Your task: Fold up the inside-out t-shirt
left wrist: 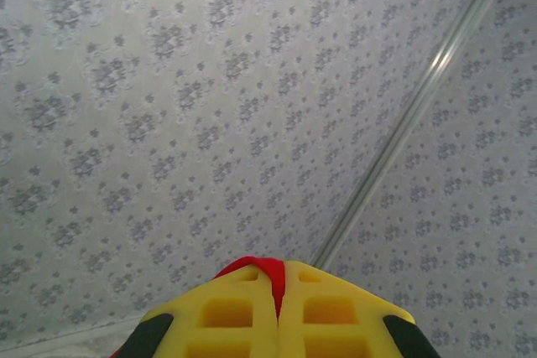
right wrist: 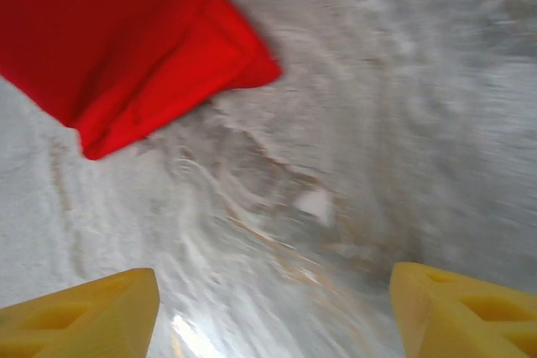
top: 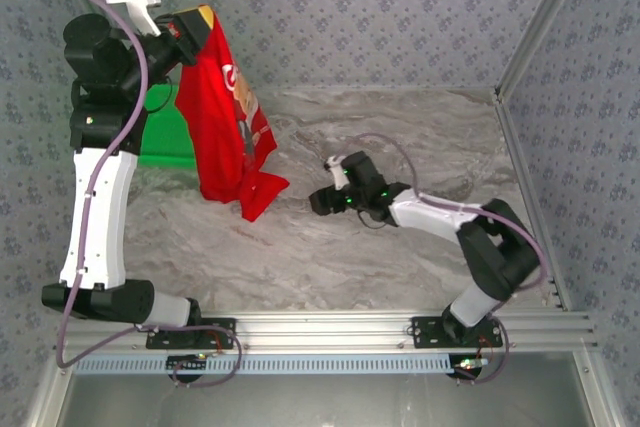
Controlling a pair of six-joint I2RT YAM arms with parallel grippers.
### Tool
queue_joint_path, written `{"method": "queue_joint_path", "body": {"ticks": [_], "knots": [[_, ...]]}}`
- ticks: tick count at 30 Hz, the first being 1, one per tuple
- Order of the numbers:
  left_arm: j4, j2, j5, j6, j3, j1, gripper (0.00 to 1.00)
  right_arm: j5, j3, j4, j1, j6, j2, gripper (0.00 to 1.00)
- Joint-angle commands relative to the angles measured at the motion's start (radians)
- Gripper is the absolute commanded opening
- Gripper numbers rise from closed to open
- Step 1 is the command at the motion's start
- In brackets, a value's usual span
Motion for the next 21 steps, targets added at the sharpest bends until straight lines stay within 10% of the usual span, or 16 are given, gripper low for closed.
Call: {"method": "queue_joint_path", "body": {"ticks": [1, 9, 14, 21], "knots": [[-0.005, 0.000, -0.018, 0.041, 0.090, -0.043, 0.00, -0.066, 0.067, 0.207, 0.065, 0.038, 0.064, 0.79], [-0.054, -0.012, -0.044, 0.068, 0.129, -0.103, 0.00, -0.033, 0.251, 0.251, 0.103, -0.069, 0.126, 0.85], [-0.102, -0.018, -0.082, 0.106, 0.152, -0.108, 0.00, 0.114, 0.205, 0.149, 0.068, -0.153, 0.040, 0.27], [-0.109, -0.028, -0.134, 0.129, 0.133, -0.106, 0.00, 0.187, 0.141, -0.223, -0.074, -0.307, -0.288, 0.02]]}}
